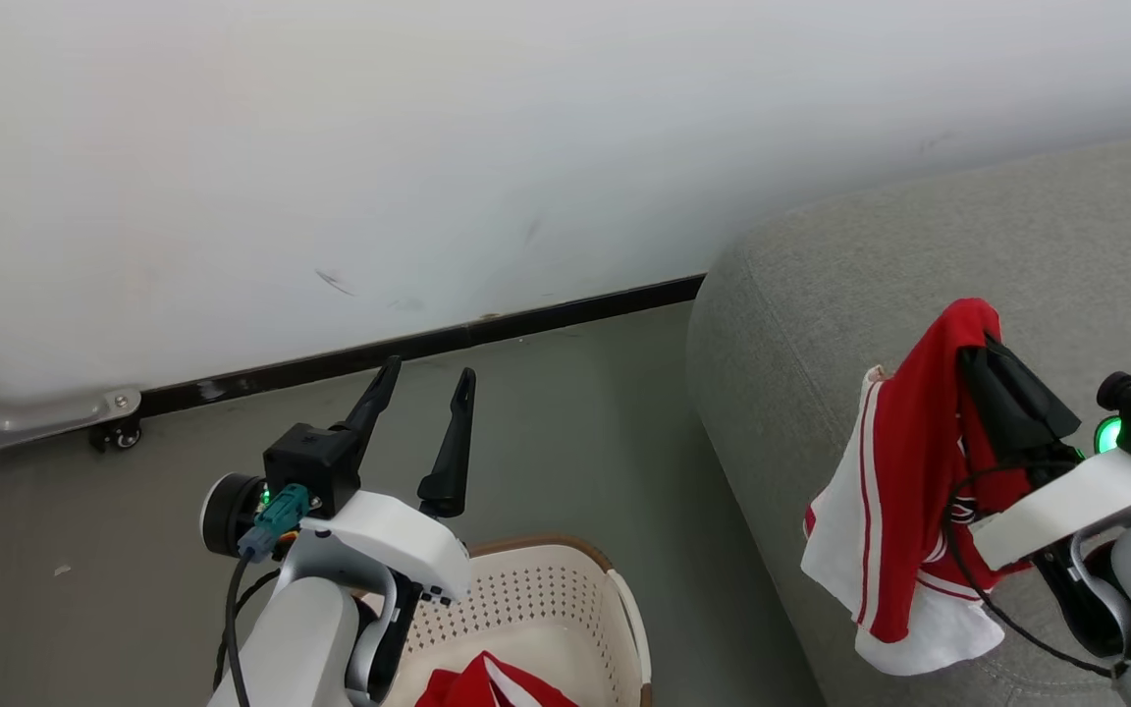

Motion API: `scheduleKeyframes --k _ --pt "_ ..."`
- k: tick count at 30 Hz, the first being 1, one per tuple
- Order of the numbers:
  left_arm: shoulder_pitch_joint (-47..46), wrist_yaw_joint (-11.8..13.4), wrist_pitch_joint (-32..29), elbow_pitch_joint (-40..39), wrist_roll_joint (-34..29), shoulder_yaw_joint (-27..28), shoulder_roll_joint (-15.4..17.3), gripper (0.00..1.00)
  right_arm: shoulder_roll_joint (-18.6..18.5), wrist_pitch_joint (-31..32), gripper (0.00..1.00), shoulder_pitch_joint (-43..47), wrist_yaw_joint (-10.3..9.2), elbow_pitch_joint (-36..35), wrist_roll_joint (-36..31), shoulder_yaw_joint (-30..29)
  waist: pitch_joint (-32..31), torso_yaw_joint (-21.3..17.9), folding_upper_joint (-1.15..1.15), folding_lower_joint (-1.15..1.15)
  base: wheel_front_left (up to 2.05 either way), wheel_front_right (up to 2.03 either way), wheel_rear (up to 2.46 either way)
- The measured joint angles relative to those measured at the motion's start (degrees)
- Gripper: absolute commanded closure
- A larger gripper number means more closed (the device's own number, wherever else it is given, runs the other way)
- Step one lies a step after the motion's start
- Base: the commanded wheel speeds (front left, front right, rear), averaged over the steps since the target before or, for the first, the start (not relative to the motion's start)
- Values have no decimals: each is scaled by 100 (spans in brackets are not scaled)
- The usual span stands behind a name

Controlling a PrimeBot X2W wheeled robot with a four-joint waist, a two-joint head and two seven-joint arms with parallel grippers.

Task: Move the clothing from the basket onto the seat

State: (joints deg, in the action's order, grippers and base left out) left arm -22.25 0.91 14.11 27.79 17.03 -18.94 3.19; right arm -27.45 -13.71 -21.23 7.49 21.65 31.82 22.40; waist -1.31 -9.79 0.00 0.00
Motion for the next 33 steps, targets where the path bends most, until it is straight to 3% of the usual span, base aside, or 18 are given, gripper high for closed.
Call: scheduleKeyframes --k 15,24,33 --pt "197 -31 3 -114 47 32 -15 0 157 223 100 508 0 -768 -363 -213 43 -623 0 0 0 0 0" --pt "227 123 3 -338 -2 201 31 0 299 447 100 589 0 -1105 -380 -258 170 -847 0 0 0 0 0" --pt "310 209 4 -601 -110 305 192 0 -35 905 100 -388 0 -1181 -289 -433 387 -885 0 0 0 0 0"
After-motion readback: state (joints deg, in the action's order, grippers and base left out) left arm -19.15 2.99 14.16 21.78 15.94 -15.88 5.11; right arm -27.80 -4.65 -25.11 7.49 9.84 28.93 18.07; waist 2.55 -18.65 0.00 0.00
